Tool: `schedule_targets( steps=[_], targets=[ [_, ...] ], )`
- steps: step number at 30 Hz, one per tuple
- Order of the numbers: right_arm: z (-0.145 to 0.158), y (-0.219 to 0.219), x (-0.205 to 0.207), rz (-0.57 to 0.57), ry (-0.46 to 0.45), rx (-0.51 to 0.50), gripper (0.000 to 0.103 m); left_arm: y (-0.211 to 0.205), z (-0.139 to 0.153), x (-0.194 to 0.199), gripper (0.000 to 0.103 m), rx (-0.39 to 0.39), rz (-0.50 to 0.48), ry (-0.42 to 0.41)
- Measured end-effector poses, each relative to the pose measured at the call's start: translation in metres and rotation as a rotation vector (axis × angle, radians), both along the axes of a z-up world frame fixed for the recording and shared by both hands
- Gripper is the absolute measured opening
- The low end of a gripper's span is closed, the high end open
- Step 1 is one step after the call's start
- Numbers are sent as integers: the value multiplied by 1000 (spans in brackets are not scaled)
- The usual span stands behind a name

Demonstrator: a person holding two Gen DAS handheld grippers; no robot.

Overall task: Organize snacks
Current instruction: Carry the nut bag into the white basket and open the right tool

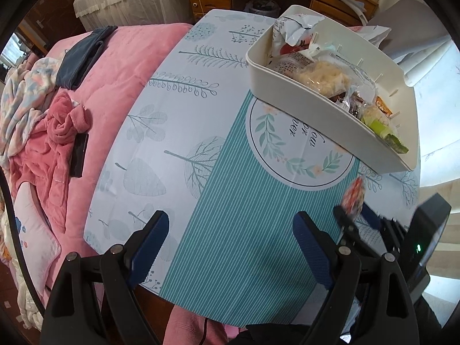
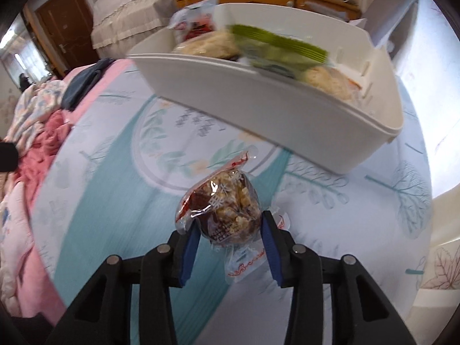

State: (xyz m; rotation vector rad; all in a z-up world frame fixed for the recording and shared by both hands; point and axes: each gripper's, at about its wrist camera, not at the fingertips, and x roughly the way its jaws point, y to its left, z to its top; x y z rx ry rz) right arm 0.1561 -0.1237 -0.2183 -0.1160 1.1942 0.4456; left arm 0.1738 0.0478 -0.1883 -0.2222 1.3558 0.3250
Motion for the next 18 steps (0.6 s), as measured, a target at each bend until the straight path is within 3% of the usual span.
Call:
schedule_targets(
  steps=[6,10,18],
  targets=[
    [35,13,-1,43,1,104,42,11,2,-8,87,-11,43,-10],
    [68,17,11,58,-51,166,42,18,5,-10,87,-15,70,-15],
    [113,20,41,44,-184,191,42,31,7,-11,87,-16,103,-29]
  ],
)
